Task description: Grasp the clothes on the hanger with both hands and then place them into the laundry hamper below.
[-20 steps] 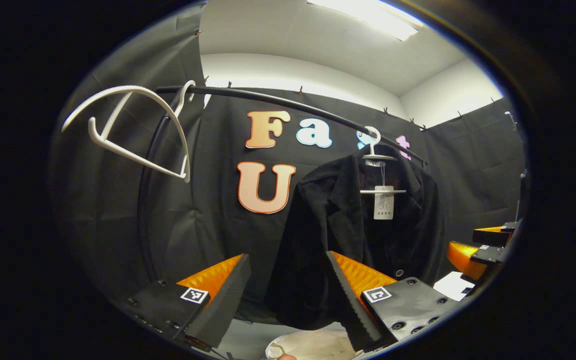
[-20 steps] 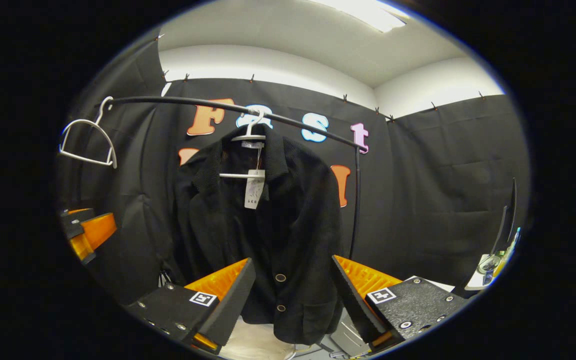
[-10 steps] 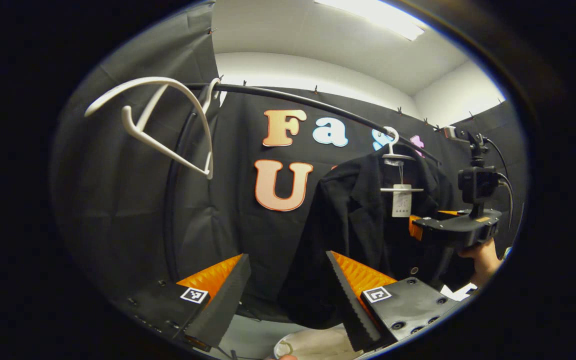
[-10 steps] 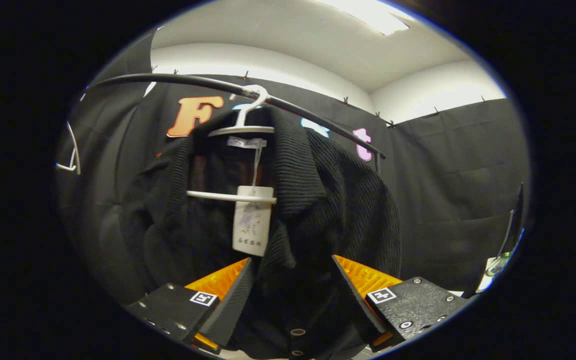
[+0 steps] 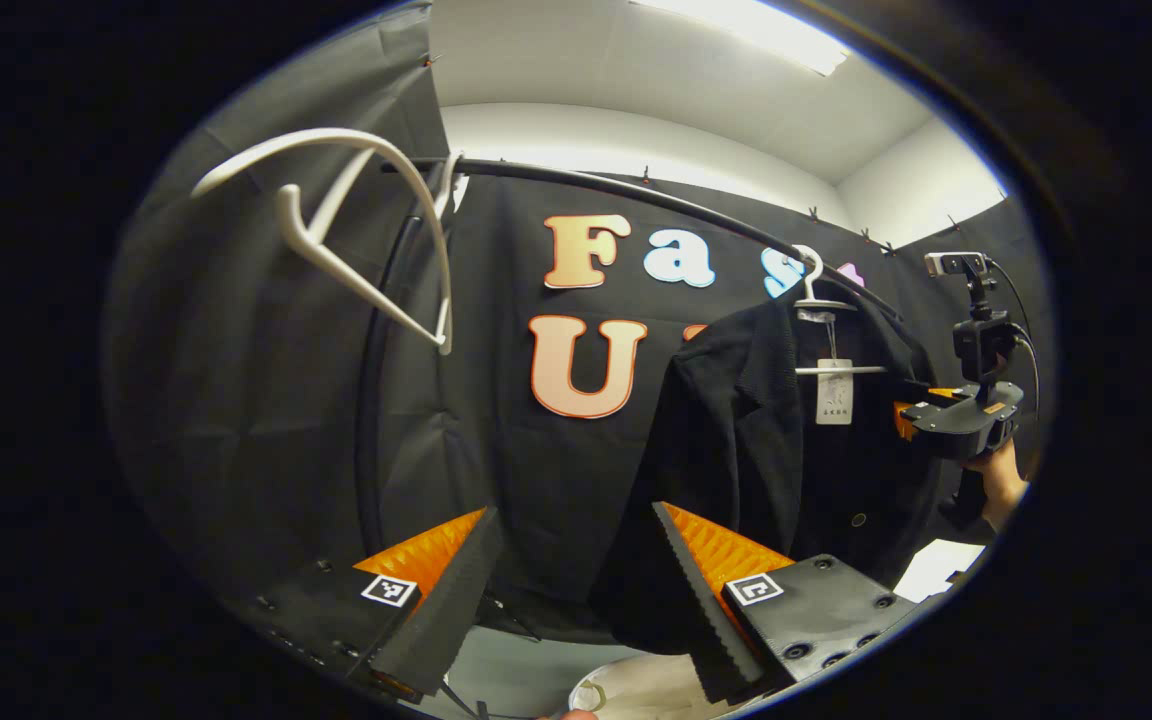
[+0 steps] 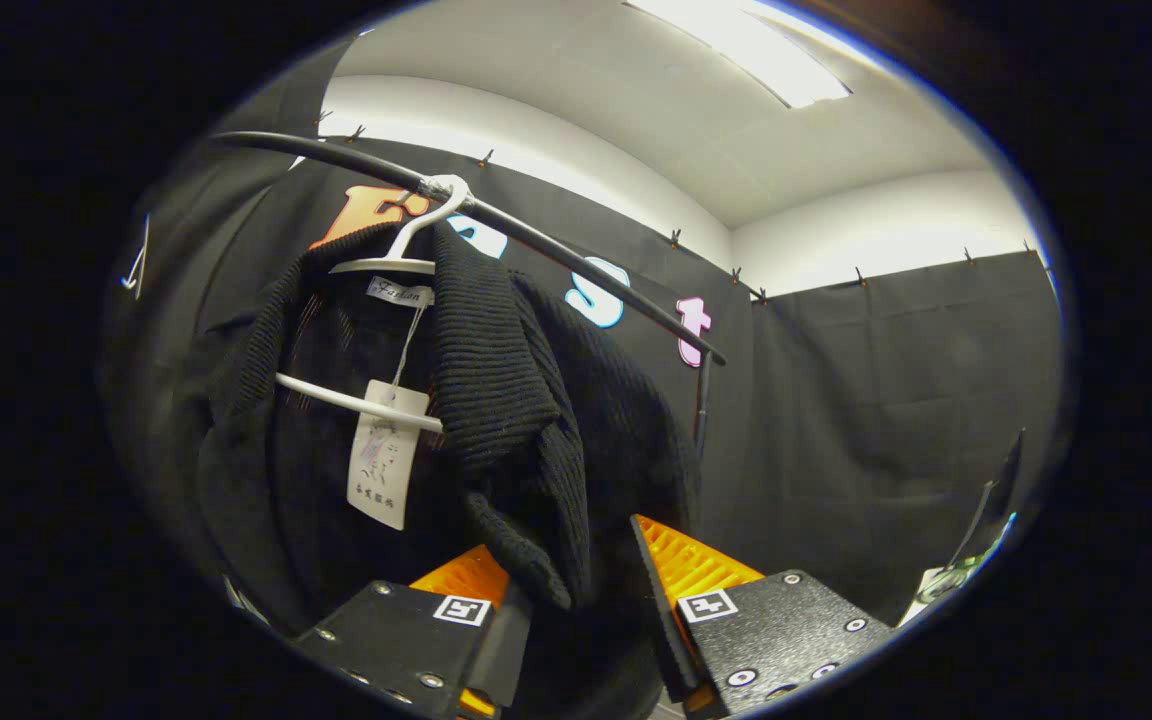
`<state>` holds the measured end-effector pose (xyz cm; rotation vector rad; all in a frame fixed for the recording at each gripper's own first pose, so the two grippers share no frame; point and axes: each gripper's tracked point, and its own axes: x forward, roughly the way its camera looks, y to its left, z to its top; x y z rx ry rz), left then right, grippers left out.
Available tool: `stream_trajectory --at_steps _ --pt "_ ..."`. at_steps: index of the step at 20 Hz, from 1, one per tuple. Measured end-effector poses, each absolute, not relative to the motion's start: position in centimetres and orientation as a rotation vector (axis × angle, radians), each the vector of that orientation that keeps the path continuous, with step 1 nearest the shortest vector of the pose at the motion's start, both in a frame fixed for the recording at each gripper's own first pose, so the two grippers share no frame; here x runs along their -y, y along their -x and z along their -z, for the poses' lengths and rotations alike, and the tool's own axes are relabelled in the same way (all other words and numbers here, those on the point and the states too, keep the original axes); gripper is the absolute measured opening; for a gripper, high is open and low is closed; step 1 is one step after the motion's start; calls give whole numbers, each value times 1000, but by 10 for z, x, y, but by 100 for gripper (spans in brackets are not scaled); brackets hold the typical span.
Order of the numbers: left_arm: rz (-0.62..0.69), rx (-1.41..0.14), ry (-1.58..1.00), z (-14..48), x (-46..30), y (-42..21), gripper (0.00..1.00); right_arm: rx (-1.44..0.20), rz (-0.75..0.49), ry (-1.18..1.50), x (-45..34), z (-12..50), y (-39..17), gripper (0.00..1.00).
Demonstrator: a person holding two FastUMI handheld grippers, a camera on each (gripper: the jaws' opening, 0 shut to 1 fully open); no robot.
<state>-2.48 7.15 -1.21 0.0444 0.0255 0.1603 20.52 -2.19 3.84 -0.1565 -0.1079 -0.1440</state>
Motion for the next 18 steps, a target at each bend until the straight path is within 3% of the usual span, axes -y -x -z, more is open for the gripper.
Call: stream_trajectory --at_steps 1,2,3,4,5,6,9,11,12,15,16,18 --pt "-136 -14 -54 7 -65 19 100 105 137 165 25 -39 -203 49" --pt "-106 1 -51 3 -56 12 93 98 125 159 26 -40 -201 44" --pt "-70 13 -39 -1 -45 5 99 91 101 146 23 -40 -199 22" --pt "-27 17 -17 -2 -30 -2 96 82 84 135 20 -40 -198 10" --pt "30 13 7 -3 -12 -11 99 76 73 131 20 -42 -196 12" --pt "84 9 21 -4 4 -17 96 76 63 131 19 -44 -193 8" --pt "176 28 20 -11 37 -42 93 77 32 102 13 -50 -181 8" --pt "221 40 52 -13 65 -59 99 75 12 88 13 -52 -175 7" --pt "227 41 66 -13 77 -71 93 75 2 84 12 -52 -174 7" --pt "194 61 36 -11 103 -118 100 76 -11 86 9 -51 -171 7" --pt "166 73 19 -11 109 -132 93 78 -15 86 7 -52 -169 7" --pt "102 97 -3 -5 116 -157 97 73 -33 81 3 -51 -168 6"
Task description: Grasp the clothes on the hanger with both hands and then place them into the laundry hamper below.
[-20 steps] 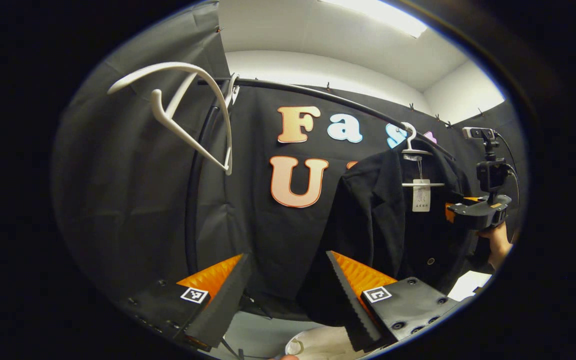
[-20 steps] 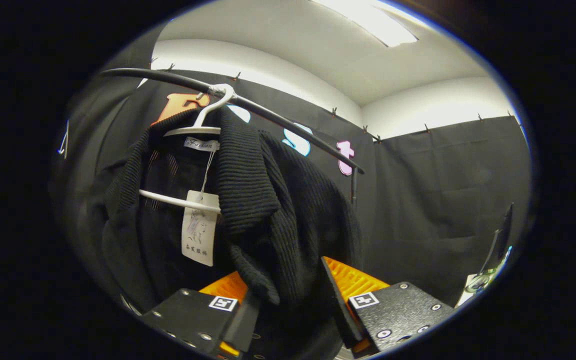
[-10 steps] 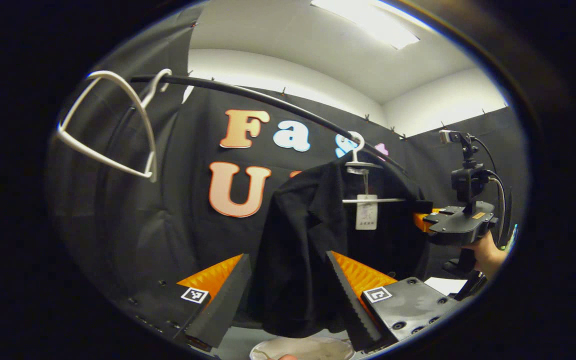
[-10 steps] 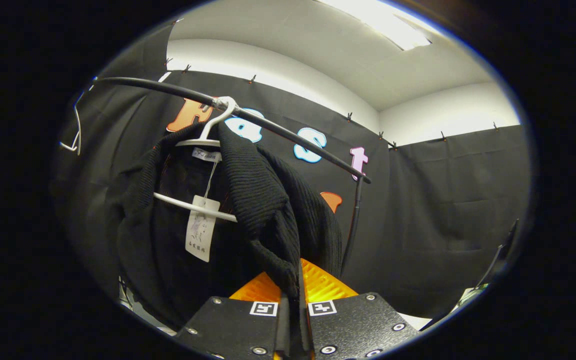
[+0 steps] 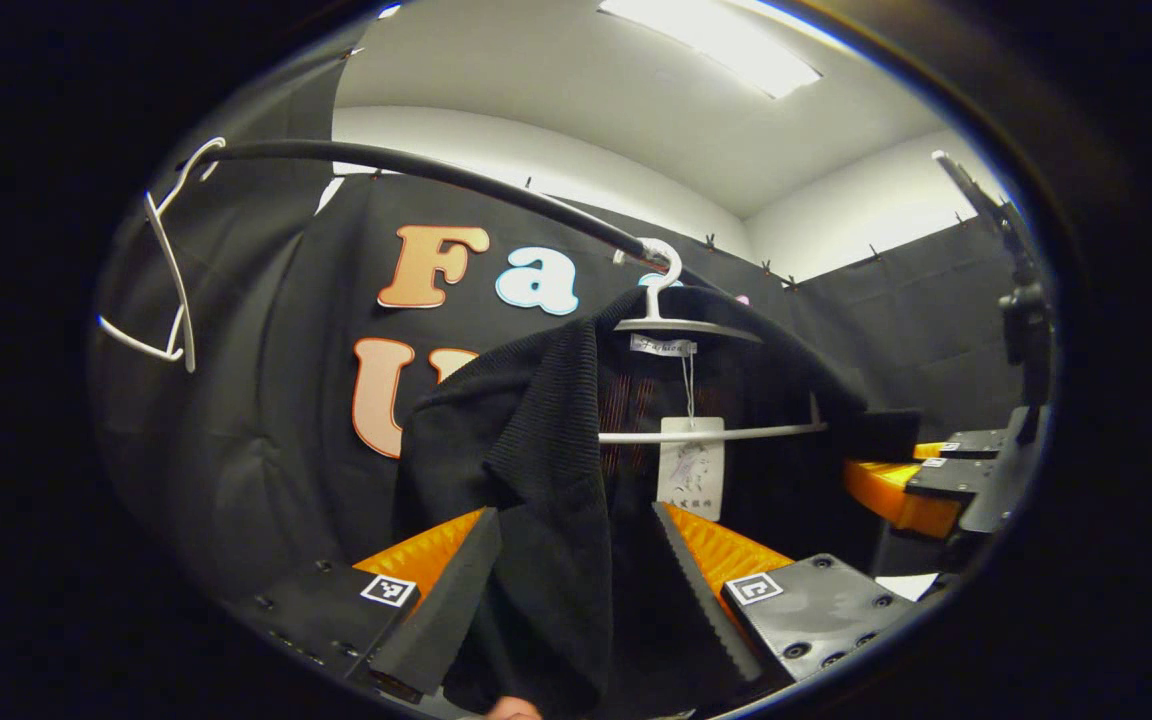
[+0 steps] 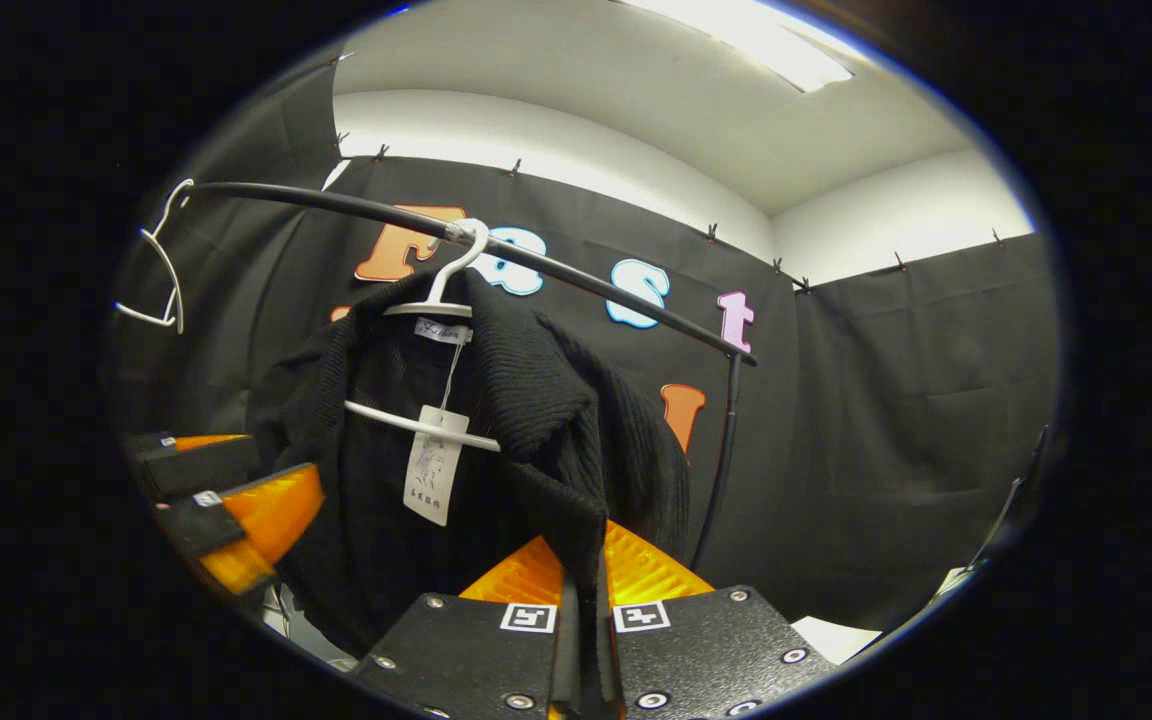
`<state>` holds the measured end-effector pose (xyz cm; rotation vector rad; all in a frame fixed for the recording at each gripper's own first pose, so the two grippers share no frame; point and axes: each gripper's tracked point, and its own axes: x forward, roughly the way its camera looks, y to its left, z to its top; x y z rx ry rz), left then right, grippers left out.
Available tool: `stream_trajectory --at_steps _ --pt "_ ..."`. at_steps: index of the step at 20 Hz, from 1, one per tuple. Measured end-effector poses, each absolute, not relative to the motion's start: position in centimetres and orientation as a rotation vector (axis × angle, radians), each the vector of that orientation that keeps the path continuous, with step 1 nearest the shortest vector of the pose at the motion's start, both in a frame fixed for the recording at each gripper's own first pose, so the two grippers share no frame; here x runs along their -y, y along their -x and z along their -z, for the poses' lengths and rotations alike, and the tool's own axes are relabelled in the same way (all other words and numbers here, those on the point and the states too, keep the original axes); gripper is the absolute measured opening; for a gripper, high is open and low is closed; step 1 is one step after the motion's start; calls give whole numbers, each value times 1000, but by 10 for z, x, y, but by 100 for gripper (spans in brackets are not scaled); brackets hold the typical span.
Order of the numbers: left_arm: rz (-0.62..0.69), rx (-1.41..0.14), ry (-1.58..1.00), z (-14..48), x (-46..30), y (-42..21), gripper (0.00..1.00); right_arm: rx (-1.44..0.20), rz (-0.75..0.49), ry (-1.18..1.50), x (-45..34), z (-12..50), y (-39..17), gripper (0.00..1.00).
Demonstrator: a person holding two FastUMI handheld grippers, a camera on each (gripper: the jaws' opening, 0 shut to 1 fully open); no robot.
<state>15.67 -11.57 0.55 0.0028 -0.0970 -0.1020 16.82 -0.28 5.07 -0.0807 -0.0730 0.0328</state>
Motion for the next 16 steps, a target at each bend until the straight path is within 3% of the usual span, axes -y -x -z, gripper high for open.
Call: stream_trajectory --at_steps 1,4,5,11,14,16 --pt "63 99 -14 0 115 -168 93 72 -44 79 0 -50 -168 7" --pt "-11 86 -98 19 114 -198 100 76 -53 93 -3 -49 -167 7" --pt "-32 81 -134 23 112 -206 93 77 -53 95 -4 -48 -167 7" --pt "-155 109 -250 28 53 -221 99 83 -50 82 3 -48 -166 7" --pt "-180 95 -212 25 17 -212 90 87 -56 78 1 -49 -164 7" --pt "-177 103 -204 18 3 -205 71 87 -61 84 -1 -47 -164 7"
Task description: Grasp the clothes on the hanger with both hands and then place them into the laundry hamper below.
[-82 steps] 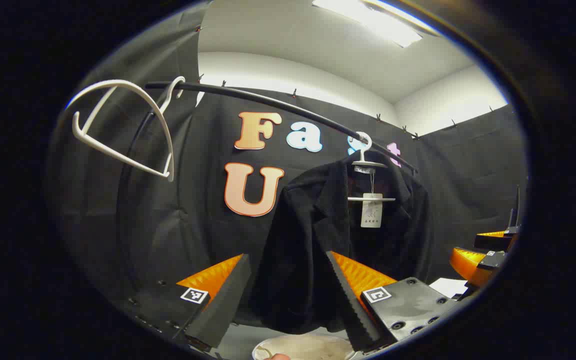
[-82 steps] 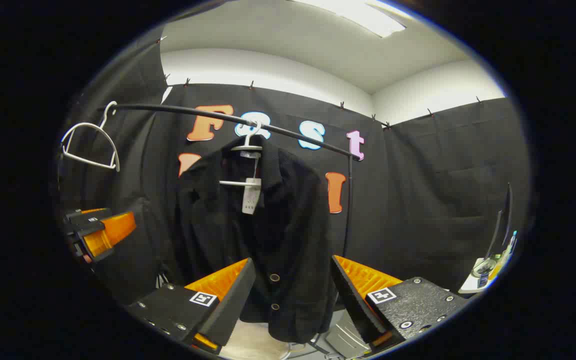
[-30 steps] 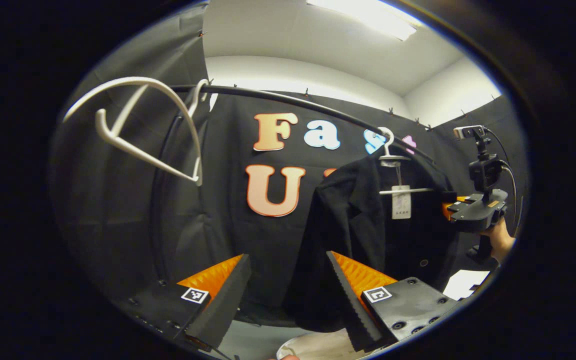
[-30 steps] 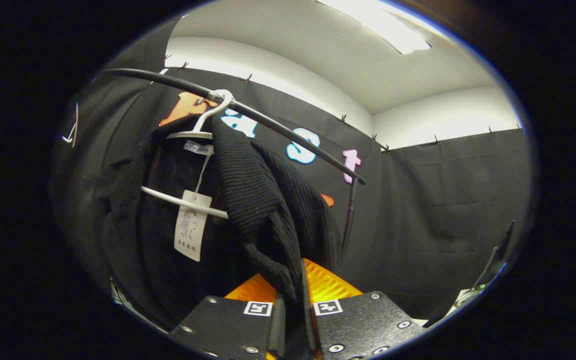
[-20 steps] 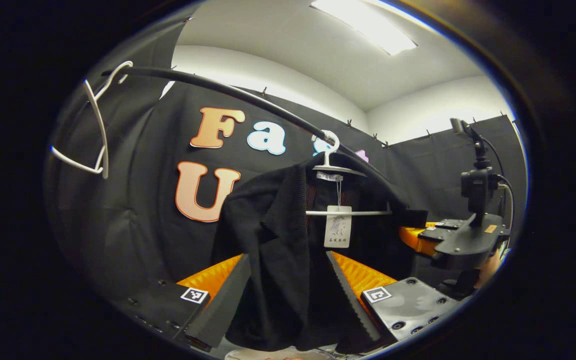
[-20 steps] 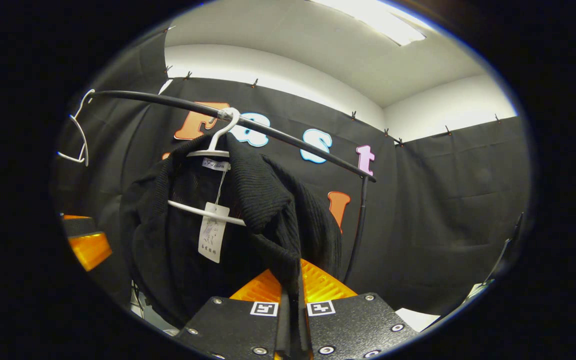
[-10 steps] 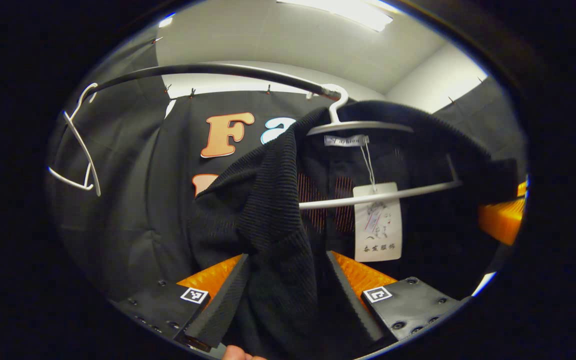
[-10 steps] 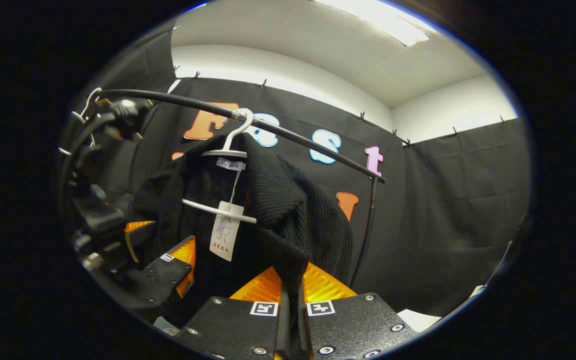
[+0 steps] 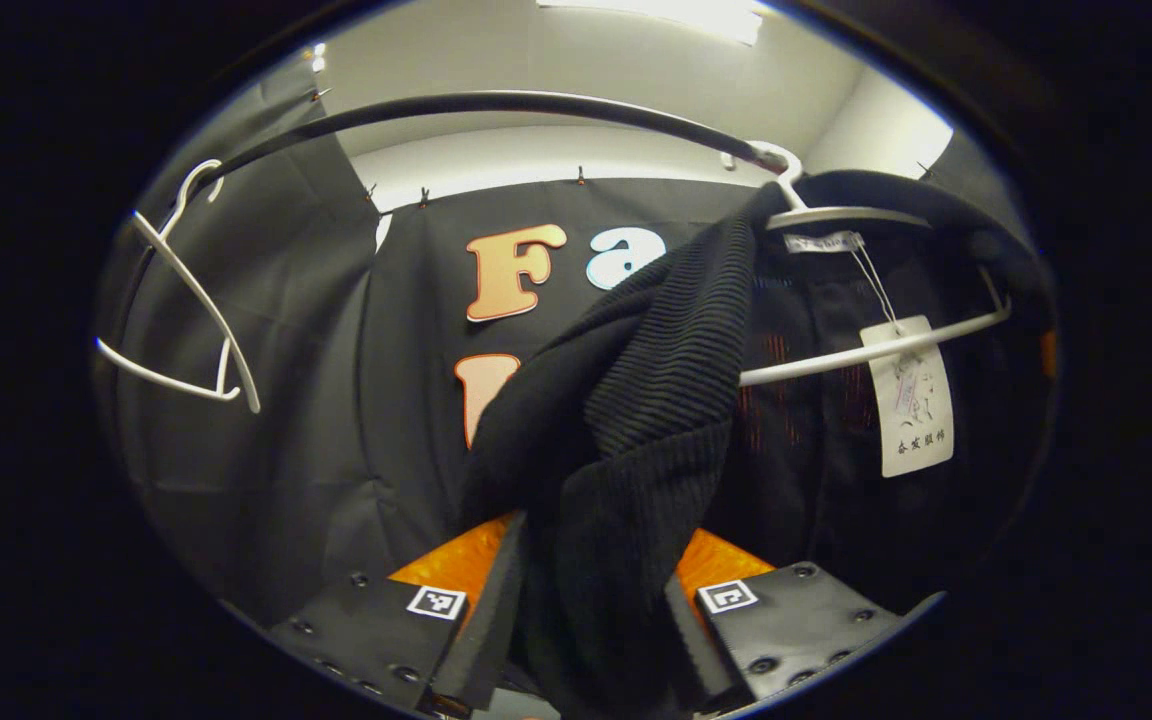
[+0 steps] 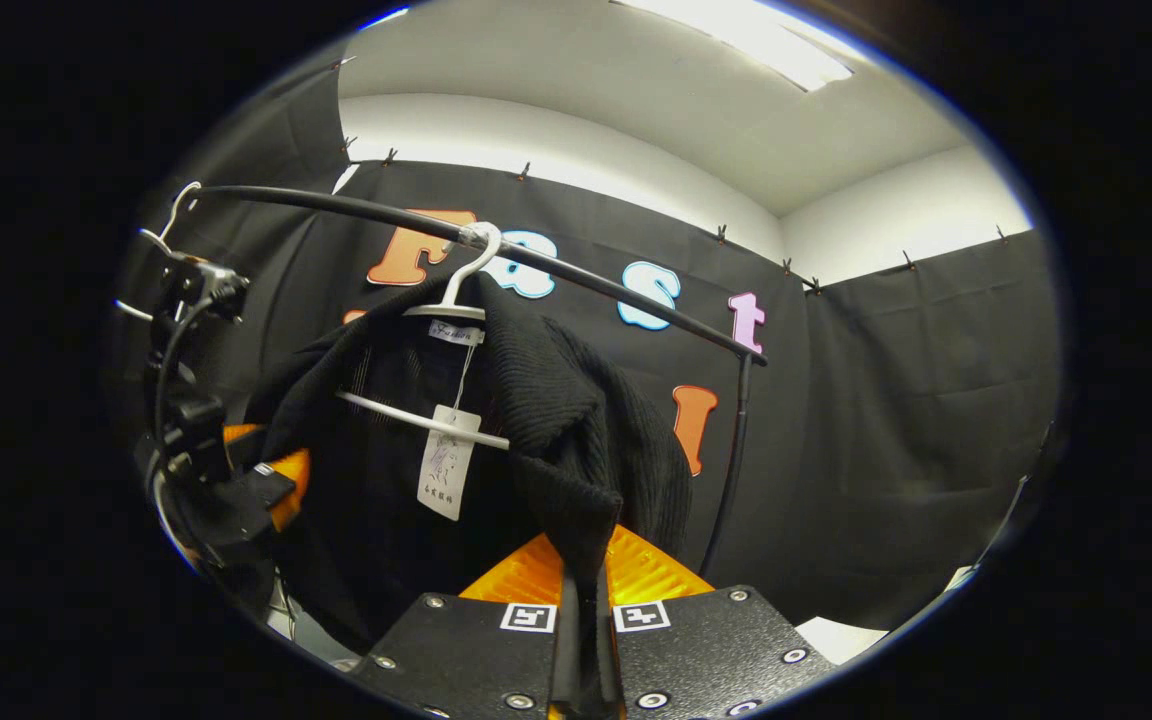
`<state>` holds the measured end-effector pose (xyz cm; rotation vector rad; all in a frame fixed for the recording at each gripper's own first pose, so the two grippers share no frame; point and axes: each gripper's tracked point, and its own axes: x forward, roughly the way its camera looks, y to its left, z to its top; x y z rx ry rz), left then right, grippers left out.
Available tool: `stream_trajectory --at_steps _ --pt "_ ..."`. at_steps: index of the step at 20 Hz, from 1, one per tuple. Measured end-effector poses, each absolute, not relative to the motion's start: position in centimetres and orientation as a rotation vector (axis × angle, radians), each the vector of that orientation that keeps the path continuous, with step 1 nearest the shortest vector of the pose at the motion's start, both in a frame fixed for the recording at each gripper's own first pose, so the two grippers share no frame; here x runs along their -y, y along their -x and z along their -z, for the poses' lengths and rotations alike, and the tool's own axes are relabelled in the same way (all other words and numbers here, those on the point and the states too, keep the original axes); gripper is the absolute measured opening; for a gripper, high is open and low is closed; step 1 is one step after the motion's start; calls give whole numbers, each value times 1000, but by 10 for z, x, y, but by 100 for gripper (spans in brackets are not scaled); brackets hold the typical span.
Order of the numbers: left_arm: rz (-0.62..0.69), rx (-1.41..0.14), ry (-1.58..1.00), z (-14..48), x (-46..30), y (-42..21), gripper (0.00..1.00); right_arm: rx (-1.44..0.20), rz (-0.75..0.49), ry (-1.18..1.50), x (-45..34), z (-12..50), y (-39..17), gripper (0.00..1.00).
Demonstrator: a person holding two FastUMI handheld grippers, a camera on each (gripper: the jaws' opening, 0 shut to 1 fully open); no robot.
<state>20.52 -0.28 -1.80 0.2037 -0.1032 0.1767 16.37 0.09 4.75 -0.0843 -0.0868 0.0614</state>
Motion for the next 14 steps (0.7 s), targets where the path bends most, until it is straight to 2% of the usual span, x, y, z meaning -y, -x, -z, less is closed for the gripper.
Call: stream_trajectory --at_steps 4,5,9,14 --pt "-136 125 -222 2 -3 -195 36 89 -71 79 -1 -48 -161 7" --pt "-123 117 -215 1 -1 -192 23 103 -73 65 0 -52 -159 7" --pt "-42 92 -148 -1 6 -181 14 199 -54 -6 11 -74 -142 7" --pt "-12 205 -16 -34 -4 -164 14 187 -66 -60 19 -82 -136 6"
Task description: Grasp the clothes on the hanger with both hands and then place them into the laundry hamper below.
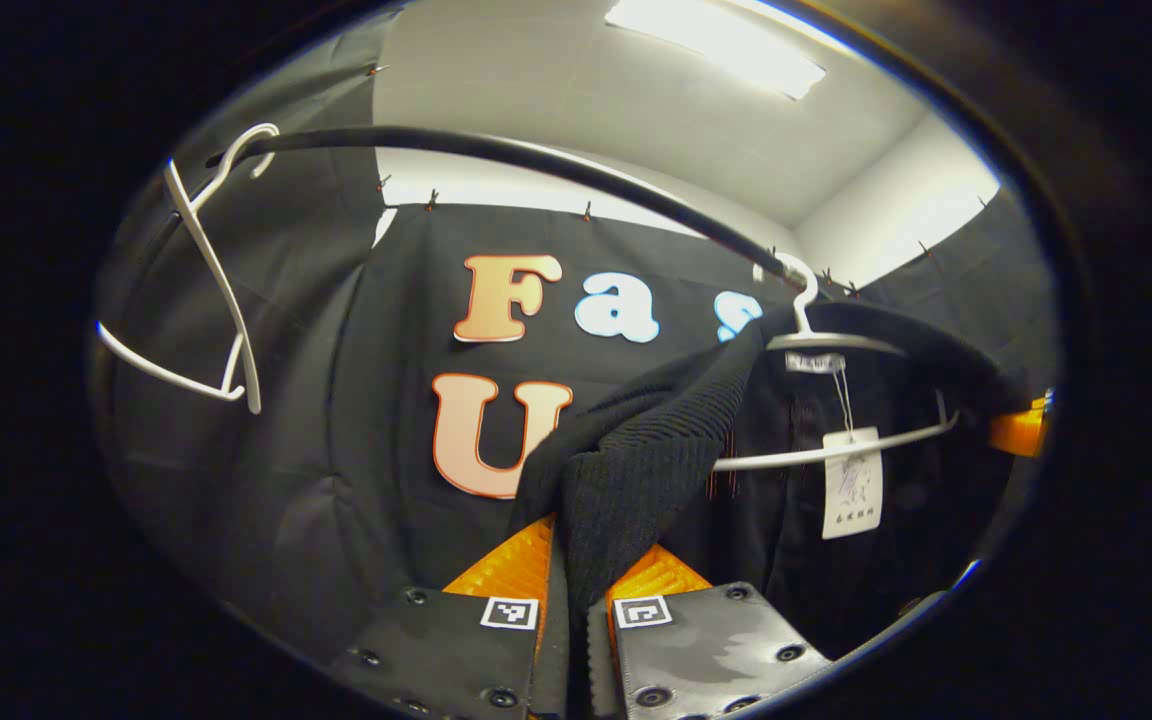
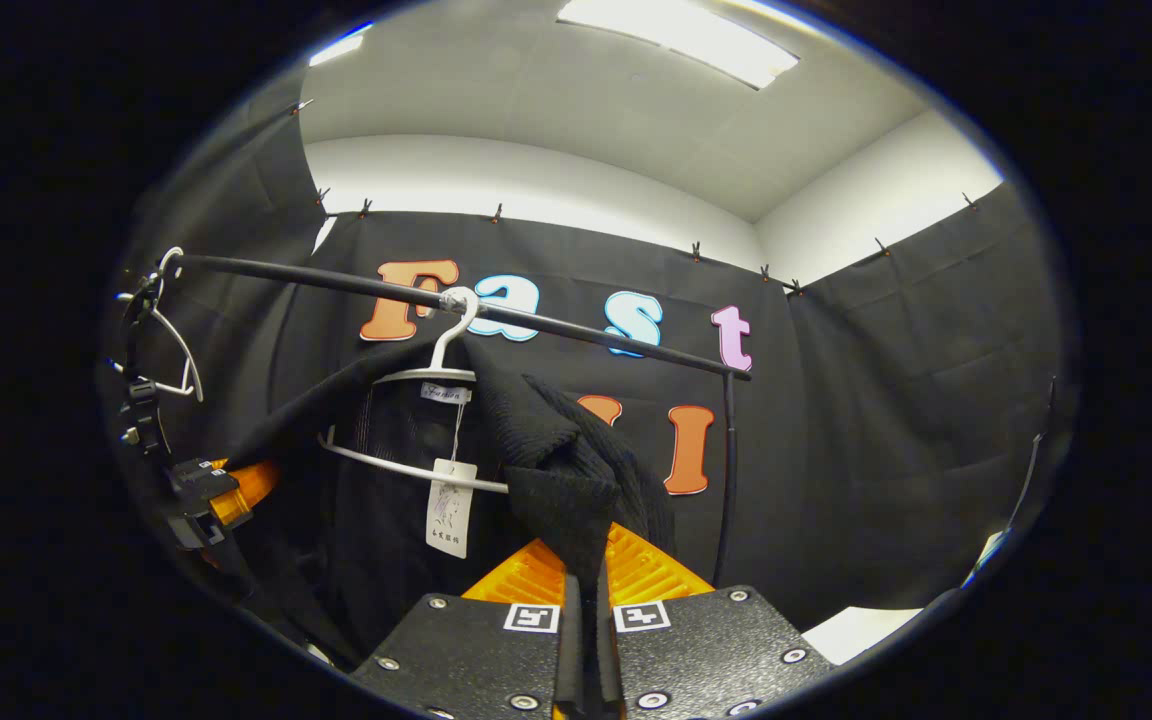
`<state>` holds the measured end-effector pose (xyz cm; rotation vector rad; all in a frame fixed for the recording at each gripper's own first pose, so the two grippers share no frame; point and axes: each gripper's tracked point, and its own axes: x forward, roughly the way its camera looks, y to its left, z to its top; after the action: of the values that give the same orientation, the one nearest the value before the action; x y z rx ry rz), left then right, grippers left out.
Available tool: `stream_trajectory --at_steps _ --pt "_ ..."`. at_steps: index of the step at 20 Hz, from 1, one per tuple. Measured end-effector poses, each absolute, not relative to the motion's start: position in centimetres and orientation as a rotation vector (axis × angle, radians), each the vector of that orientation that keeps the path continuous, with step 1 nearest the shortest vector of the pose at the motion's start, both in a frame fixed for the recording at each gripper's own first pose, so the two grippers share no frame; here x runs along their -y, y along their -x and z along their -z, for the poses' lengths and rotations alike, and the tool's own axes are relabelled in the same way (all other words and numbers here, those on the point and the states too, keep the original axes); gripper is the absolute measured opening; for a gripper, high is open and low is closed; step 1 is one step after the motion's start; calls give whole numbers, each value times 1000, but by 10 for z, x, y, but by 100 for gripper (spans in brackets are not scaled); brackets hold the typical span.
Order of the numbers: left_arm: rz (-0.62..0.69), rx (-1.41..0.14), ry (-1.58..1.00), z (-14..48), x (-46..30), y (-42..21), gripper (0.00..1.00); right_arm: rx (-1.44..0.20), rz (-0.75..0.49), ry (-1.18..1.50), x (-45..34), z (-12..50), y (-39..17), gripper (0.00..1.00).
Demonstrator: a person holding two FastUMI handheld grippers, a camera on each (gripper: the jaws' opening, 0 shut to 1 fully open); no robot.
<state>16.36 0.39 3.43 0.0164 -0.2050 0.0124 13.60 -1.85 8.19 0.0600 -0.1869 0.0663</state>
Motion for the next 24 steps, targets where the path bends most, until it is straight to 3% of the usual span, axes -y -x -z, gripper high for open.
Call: stream_trajectory --at_steps 2,3,4,14,24 --pt "-2 179 -14 -34 -6 -166 14 202 -58 -52 22 -89 -134 5" --pt "7 174 -12 -35 -5 -166 10 207 -51 -39 25 -93 -132 12" --pt "22 179 -11 -37 -4 -167 10 212 -47 -27 27 -95 -131 5" --pt "-73 268 -81 -91 -31 -163 10 290 -1 85 55 -151 -122 2" --pt "-99 412 -88 -147 -45 -187 10 370 44 219 101 -209 -168 3"
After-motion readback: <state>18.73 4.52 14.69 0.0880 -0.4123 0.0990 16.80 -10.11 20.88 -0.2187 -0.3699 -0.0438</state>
